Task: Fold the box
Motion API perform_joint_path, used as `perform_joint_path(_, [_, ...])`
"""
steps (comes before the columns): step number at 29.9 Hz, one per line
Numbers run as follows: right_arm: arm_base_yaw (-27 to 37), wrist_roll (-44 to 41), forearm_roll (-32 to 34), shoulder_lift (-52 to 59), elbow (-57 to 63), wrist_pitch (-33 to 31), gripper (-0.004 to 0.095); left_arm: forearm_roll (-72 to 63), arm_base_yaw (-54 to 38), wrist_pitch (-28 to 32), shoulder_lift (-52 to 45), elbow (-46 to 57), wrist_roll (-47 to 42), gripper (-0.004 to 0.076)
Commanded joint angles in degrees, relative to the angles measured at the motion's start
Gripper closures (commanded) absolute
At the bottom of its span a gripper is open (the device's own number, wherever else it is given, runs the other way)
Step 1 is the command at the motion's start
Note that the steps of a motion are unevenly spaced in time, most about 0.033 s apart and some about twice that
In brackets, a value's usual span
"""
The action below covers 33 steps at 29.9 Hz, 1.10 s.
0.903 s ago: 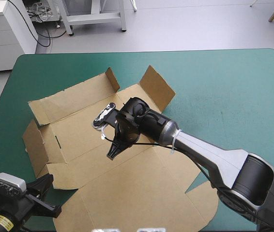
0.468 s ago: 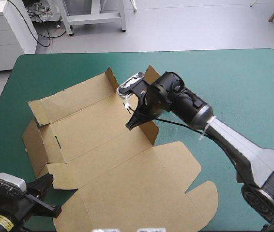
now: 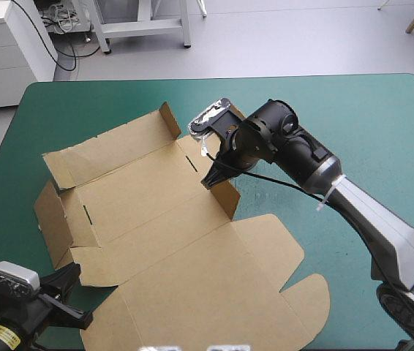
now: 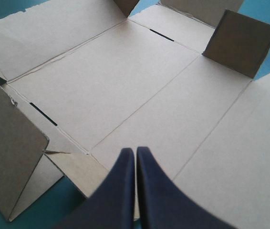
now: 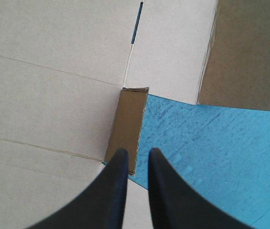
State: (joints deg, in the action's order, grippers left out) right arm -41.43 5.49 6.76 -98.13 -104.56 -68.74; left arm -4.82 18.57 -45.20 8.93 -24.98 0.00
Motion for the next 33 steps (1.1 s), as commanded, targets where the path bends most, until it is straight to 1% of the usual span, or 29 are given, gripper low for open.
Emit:
perform_joint_path(1, [0.38, 2.03, 0.70, 2.85, -1.75, 1.70, 0.0501, -0.74, 0.44, 4.25, 0.76, -1.31, -0.41, 0.0731])
perform_joint_path(2, [0.38, 2.03, 0.93, 2.85, -1.75, 1.70, 0.0432, -0.74, 0.44, 4.25, 0.76, -1.31, -0.41, 0.0731])
perform_joint_path(3, [0.38, 1.92, 1.37, 2.85, -1.75, 1.70, 0.0388, -0.74, 0.44, 4.25, 0.76, -1.31, -0.41, 0.0731])
perform_joint_path(4, [0.38, 1.49, 2.03, 2.85, -1.75, 1.70, 0.0354, -0.74, 0.44, 4.25, 0.76, -1.31, -0.41, 0.0731])
perform_joint_path(5, [0.38, 1.07, 2.77, 2.72, -1.75, 1.70, 0.0344, -0.74, 0.44, 4.25, 0.76, -1.31, -0.41, 0.0731])
perform_joint_path(9, [0.38, -1.02, 3.47, 1.42, -1.75, 1.70, 0.0347, -0.74, 0.44, 4.25, 0.76, -1.31, -0.41, 0.0731])
perform_joint_path(21, [0.38, -1.05, 3.45, -5.90, -1.75, 1.70, 0.0347, -0.74, 0.44, 4.25, 0.76, -1.31, -0.41, 0.0731])
perform_joint_path(27, [1.79, -1.90, 3.44, -8.42, -1.75, 1.70, 0.0347, -0.74, 0.44, 4.25, 0.76, -1.31, -0.41, 0.0731])
perform_joint_path(31, [3.86, -4.08, 2.27, -9.05, -1.75, 1.70, 0.0347, -0.74, 0.44, 4.25, 0.76, -1.31, -0.41, 0.0731])
perform_joint_path(33, [4.48, -4.08, -0.17, -9.14, -1.75, 1.70, 0.0347, -0.74, 0.44, 4.25, 0.76, -1.31, -0.41, 0.0731])
